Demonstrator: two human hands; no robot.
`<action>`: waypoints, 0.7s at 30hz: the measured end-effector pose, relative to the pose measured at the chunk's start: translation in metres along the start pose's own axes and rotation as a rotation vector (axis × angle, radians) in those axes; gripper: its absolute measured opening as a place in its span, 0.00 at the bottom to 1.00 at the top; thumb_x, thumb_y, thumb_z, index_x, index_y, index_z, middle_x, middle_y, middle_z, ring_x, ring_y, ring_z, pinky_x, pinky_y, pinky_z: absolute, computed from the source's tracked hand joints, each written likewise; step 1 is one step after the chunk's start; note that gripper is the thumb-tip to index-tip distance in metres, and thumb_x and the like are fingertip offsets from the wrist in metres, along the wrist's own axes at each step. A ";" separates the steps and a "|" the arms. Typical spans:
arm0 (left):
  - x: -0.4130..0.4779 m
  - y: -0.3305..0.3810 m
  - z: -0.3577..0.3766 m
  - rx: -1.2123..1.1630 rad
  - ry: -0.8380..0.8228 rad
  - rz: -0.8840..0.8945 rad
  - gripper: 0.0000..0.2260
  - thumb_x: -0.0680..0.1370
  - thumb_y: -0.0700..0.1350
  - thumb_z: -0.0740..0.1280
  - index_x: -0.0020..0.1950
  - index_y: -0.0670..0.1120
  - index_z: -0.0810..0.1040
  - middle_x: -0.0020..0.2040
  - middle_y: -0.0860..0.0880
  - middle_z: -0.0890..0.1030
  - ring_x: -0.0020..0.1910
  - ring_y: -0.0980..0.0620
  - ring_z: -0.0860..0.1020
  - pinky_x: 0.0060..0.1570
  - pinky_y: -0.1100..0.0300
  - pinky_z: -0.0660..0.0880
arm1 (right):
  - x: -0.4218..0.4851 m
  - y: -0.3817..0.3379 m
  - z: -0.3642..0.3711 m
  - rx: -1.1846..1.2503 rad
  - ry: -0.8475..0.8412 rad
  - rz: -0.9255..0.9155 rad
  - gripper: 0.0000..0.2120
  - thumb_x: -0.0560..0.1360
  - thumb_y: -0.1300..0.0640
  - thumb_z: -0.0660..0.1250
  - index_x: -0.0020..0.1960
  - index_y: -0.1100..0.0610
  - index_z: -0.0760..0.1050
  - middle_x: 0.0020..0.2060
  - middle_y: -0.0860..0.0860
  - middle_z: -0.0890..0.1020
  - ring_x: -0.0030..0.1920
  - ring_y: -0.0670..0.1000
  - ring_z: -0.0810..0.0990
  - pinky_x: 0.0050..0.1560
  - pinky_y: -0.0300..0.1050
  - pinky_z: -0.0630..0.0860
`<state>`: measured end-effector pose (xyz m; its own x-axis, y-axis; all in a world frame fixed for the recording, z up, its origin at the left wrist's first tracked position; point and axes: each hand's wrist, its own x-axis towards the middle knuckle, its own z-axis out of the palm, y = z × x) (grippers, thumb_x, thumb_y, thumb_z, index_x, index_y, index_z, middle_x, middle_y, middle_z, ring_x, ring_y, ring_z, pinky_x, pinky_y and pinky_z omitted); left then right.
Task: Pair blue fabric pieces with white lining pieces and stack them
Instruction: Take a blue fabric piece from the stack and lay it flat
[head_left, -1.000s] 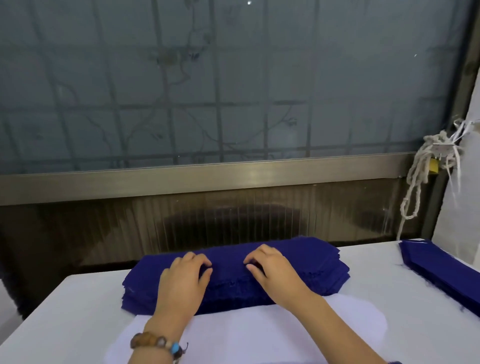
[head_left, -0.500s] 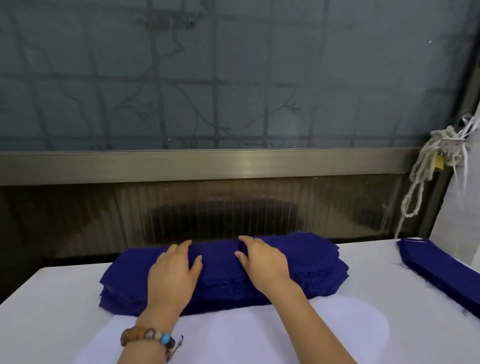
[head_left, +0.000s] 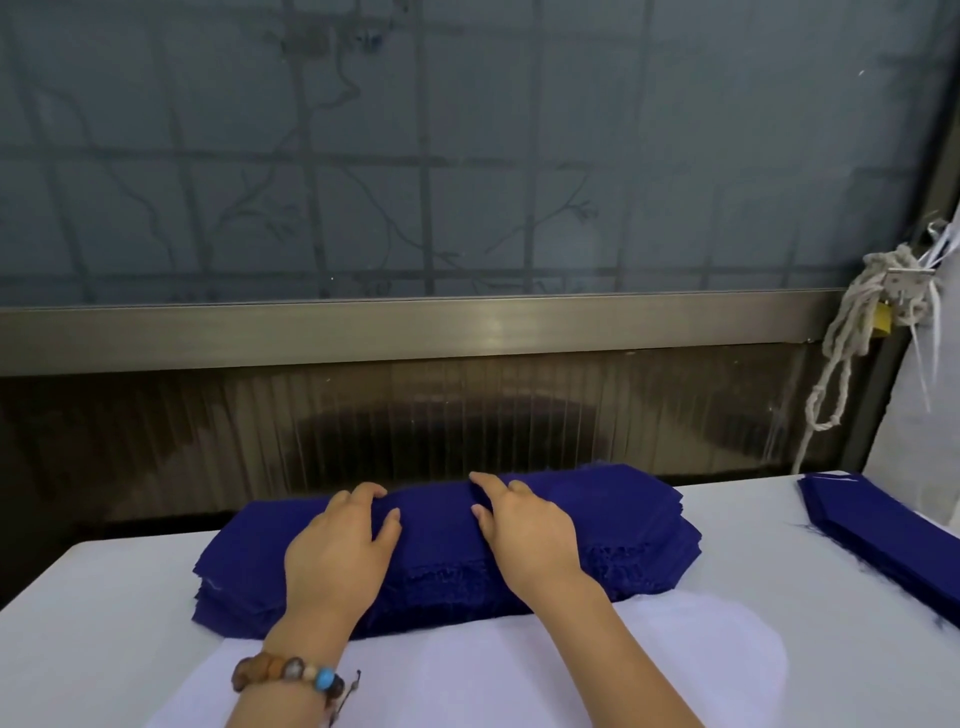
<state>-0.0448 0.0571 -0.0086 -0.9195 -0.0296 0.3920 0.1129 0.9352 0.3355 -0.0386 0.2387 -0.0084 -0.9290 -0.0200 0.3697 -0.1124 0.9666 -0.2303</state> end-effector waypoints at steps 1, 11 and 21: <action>0.000 0.000 0.002 0.009 0.015 -0.007 0.19 0.81 0.58 0.55 0.71 0.55 0.67 0.53 0.55 0.71 0.48 0.58 0.72 0.36 0.67 0.67 | 0.001 0.000 0.000 -0.010 -0.011 0.010 0.23 0.83 0.47 0.50 0.77 0.48 0.54 0.62 0.52 0.75 0.51 0.52 0.79 0.45 0.44 0.76; 0.000 -0.002 0.007 0.072 -0.056 0.000 0.21 0.83 0.55 0.50 0.75 0.53 0.60 0.74 0.55 0.66 0.76 0.55 0.57 0.74 0.40 0.42 | 0.004 0.000 -0.002 -0.023 -0.025 0.035 0.21 0.83 0.48 0.51 0.75 0.51 0.59 0.57 0.52 0.79 0.51 0.53 0.79 0.46 0.46 0.75; -0.001 0.000 0.000 0.021 -0.072 0.016 0.20 0.82 0.55 0.53 0.74 0.54 0.63 0.70 0.55 0.68 0.71 0.53 0.63 0.74 0.39 0.46 | 0.007 0.003 -0.012 0.003 -0.085 -0.010 0.20 0.82 0.48 0.53 0.74 0.46 0.60 0.50 0.52 0.82 0.47 0.55 0.80 0.44 0.48 0.76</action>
<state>-0.0441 0.0576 -0.0090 -0.9426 0.0100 0.3337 0.1201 0.9427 0.3111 -0.0408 0.2449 0.0039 -0.9545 -0.0510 0.2938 -0.1225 0.9654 -0.2302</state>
